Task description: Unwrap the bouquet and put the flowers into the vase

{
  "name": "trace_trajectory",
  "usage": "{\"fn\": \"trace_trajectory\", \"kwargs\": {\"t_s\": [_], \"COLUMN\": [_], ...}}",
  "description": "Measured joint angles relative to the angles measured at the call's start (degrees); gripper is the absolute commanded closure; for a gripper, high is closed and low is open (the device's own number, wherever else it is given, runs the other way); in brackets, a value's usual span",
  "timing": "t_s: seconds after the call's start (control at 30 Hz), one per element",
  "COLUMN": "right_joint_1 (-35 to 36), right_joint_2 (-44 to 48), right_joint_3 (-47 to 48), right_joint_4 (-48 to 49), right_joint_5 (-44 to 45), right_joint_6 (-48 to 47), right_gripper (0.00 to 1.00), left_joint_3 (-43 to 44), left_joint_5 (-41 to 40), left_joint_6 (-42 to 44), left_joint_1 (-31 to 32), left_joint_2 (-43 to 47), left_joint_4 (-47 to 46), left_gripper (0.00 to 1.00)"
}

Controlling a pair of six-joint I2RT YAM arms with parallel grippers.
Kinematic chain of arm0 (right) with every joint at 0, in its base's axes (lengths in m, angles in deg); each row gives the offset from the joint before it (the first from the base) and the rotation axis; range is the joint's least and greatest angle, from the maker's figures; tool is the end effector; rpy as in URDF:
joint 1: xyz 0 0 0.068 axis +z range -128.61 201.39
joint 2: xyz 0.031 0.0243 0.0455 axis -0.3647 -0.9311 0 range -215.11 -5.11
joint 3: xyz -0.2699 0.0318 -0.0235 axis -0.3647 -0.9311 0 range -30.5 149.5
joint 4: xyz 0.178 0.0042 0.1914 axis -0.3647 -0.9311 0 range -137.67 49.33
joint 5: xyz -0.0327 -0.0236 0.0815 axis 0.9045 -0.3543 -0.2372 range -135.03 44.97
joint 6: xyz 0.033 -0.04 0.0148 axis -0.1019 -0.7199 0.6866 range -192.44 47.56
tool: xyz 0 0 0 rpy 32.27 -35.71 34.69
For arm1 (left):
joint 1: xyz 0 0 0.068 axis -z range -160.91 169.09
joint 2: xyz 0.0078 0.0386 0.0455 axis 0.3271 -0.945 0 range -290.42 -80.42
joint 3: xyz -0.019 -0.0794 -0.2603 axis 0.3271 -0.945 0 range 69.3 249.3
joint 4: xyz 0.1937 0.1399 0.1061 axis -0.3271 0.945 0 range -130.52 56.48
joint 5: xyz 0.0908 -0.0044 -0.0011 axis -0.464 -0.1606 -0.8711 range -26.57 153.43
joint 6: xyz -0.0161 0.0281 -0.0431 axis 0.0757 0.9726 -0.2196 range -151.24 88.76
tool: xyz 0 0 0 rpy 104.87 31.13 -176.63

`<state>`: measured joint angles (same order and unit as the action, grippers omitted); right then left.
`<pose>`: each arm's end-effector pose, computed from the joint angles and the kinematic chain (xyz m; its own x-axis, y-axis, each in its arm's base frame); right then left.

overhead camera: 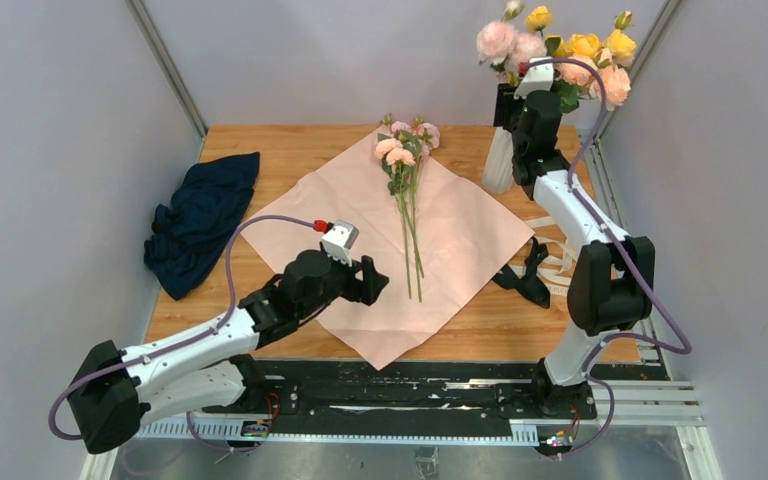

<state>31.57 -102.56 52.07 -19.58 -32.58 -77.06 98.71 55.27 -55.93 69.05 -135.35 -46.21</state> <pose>0.4093 0.0657 0.3821 0.1030 -0.0614 -0.9928 0.0468 0.9973 -0.0569 0.1442 -0.1636 0.2410 -0.4790 -0.0725 -0.8748 0.5194 0.7800 -0.3491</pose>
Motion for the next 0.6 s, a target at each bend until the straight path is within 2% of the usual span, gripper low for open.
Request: {"fn": "trace_trajectory", "kwargs": {"t_s": [0.2,0.37,0.5,0.6], "right_joint_1": [0.00,0.07,0.33,0.48], "right_joint_2": [0.31,4.81,10.29,14.67], "right_joint_3": [-0.02,-1.36,-3.52,-5.29], "right_joint_4": [-0.70,0.11,1.57,3.37], "right_joint_5": [-1.09,-3.41,-5.64,-7.67], "right_joint_6": [0.92,1.66,3.10,5.35], "right_gripper": [0.20,0.18,0.18,0.18], "left_joint_3": [0.00,0.98,6.05,13.57], "left_joint_5": [0.00,-0.31,-3.10,-5.46], "left_joint_6": [-0.02,-0.79,-1.14,-1.14], "left_joint_1": [0.00,0.00,-0.02,-0.85], "left_joint_2": [-0.90,-5.42,-13.51,-22.16], "left_joint_4": [-0.09,-0.13,0.50,1.64], "left_gripper": [0.22,0.22,0.22,0.25]}}
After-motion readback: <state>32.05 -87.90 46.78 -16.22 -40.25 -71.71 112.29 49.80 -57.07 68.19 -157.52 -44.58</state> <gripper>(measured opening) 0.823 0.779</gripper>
